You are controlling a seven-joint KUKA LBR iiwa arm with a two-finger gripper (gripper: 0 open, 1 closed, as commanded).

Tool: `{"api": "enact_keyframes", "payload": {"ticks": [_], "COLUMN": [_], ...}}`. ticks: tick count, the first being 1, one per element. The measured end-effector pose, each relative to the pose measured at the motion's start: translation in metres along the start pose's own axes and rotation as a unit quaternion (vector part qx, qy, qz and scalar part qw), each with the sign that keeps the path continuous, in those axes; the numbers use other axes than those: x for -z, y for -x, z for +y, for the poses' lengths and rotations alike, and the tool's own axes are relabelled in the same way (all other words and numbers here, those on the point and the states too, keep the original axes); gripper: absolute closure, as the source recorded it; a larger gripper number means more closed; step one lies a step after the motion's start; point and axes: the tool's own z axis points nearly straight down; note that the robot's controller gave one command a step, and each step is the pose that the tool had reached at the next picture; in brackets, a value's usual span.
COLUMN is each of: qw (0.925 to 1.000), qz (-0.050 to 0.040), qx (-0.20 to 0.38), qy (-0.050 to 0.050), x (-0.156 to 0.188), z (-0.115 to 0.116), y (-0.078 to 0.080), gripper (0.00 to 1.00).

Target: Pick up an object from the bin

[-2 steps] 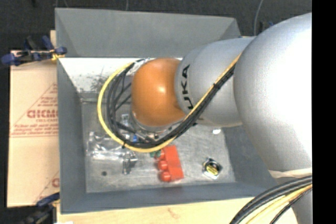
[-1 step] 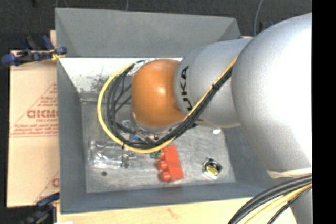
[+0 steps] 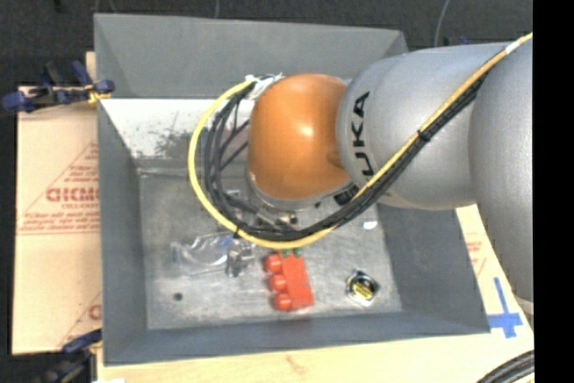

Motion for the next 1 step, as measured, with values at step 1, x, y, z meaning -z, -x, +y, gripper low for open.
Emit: {"api": "enact_keyframes", "payload": {"ticks": [1], "qw": [0.9999], "qz": [-0.0019], "qx": [0.016], "qy": [0.000], "x": [0.1491], "z": [0.0022], "y": [-0.0056], "gripper": [1.00]}}
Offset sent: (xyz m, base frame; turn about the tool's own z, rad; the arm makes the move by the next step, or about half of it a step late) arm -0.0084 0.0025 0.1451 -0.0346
